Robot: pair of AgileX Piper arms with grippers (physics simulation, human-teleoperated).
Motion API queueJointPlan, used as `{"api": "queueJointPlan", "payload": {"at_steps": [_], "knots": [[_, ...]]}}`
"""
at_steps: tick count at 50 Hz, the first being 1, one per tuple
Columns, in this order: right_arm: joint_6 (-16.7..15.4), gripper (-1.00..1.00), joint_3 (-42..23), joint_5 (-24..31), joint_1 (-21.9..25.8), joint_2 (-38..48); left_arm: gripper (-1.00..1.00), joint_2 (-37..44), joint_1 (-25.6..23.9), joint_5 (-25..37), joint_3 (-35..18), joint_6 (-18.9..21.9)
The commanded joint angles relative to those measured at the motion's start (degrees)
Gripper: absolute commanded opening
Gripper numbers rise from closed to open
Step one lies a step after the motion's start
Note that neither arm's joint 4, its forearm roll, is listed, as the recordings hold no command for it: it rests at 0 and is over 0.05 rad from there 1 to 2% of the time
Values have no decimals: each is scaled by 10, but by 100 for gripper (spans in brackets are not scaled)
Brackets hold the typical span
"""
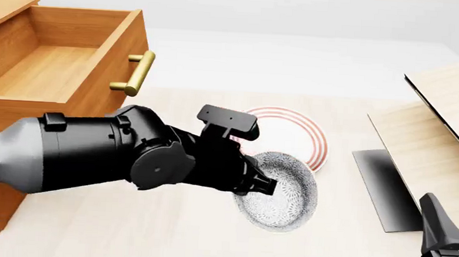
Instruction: Open the top drawer of the cabinet and put the bowl in it.
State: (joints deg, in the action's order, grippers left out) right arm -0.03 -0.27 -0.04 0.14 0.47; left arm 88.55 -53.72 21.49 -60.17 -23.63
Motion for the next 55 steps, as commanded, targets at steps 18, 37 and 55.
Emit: {"api": "queueJointPlan", "payload": {"at_steps": [18, 37, 55], "knots": [[0, 100, 0, 0, 0, 0, -100, -5, 32, 105, -106, -25], [0, 100, 0, 0, -1, 0, -100, 0, 60, 186, -191, -16], [0, 100, 0, 0, 0, -1, -100, 0, 88, 261, -276, 5]]}}
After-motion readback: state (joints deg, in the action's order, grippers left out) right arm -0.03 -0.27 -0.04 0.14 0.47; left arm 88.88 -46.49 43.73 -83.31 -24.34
